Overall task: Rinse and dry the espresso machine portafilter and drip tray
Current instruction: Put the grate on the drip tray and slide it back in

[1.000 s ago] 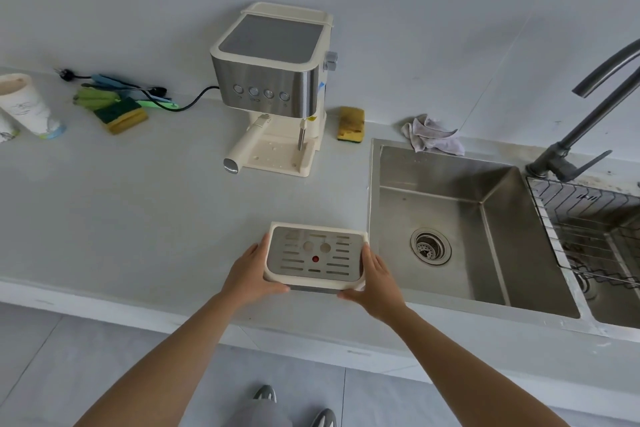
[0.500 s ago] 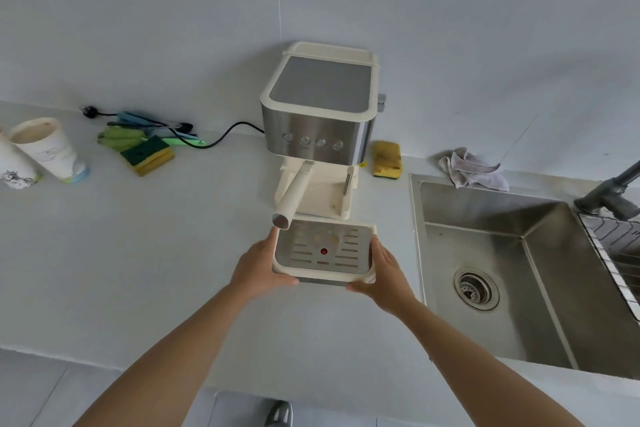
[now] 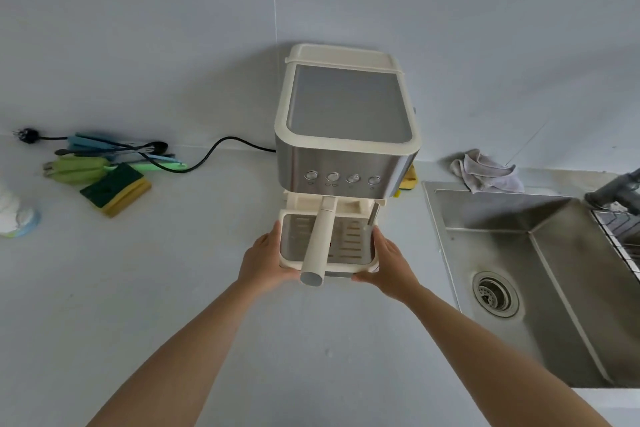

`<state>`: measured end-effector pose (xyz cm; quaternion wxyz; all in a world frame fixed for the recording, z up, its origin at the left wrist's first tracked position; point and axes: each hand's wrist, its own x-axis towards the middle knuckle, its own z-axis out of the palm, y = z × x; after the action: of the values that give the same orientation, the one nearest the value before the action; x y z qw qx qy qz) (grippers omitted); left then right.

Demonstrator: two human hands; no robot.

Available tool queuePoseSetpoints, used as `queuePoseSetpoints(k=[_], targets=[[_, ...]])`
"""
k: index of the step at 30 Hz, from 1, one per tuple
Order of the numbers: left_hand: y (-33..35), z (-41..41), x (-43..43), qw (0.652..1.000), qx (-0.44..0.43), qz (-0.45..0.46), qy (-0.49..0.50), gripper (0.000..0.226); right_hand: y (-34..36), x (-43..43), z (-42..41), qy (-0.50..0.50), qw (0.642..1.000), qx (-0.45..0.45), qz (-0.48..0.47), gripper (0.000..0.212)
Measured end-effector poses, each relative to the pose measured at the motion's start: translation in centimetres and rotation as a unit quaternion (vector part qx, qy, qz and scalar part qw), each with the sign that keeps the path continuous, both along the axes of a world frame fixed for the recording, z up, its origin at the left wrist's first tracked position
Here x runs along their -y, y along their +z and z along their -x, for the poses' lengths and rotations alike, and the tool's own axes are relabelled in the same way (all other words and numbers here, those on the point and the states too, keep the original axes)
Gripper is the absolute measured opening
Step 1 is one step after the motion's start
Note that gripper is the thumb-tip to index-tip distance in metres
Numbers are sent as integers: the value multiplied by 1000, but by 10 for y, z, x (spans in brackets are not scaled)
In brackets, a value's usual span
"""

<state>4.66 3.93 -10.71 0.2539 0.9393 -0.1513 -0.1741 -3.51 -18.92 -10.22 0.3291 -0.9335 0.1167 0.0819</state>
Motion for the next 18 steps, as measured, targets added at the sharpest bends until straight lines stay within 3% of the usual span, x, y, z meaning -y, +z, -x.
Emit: queuePoseSetpoints(k=[18], targets=[[-9,-47,16,999,17,-24,-15,108,-12,15,-51,-18,999,-40,17,84]])
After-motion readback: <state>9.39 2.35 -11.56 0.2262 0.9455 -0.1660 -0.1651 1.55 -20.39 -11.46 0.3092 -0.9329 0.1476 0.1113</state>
